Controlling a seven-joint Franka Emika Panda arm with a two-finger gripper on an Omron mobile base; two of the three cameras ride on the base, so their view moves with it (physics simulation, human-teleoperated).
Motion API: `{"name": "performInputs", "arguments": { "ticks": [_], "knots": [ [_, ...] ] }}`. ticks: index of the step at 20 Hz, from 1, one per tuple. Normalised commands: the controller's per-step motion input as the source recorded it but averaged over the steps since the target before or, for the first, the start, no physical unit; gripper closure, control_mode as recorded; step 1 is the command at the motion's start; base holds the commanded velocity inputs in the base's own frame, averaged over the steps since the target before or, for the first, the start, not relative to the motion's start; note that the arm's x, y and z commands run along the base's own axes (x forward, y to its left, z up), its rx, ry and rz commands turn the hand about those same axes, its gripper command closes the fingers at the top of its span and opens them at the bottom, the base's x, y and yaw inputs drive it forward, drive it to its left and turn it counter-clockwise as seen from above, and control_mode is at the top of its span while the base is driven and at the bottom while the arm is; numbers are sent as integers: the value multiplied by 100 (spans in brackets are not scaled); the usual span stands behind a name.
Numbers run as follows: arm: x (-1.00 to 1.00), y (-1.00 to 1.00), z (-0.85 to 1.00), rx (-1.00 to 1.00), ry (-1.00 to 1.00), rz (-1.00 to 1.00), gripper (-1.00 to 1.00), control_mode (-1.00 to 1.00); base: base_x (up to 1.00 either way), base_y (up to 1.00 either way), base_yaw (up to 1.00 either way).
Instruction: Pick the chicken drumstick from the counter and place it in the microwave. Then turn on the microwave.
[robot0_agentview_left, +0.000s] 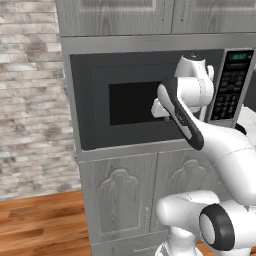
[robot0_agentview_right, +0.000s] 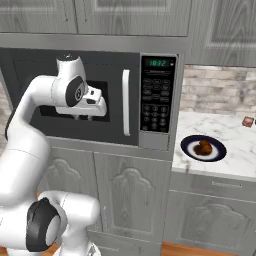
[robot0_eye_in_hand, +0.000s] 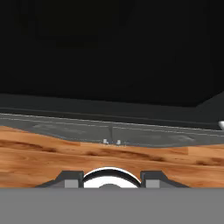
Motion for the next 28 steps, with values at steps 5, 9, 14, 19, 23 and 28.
{"name": "performInputs", "arguments": {
  "ticks": [5,9,14,19,23,28],
  "knots": [
    [-15,-12,3,0,-17,0,-100,-100,0,0,0],
    [-28,-27,8,0,-32,0,-100,-100,0,0,0],
    [-31,-39,15,0,-39,0,-100,-100,0,0,0],
    [-22,-44,19,0,-38,0,-100,-100,0,0,0],
    [-14,-42,16,0,-35,0,-100,-100,0,0,0],
    [-10,-38,17,0,-33,0,-100,-100,0,0,0]
  ]
}}
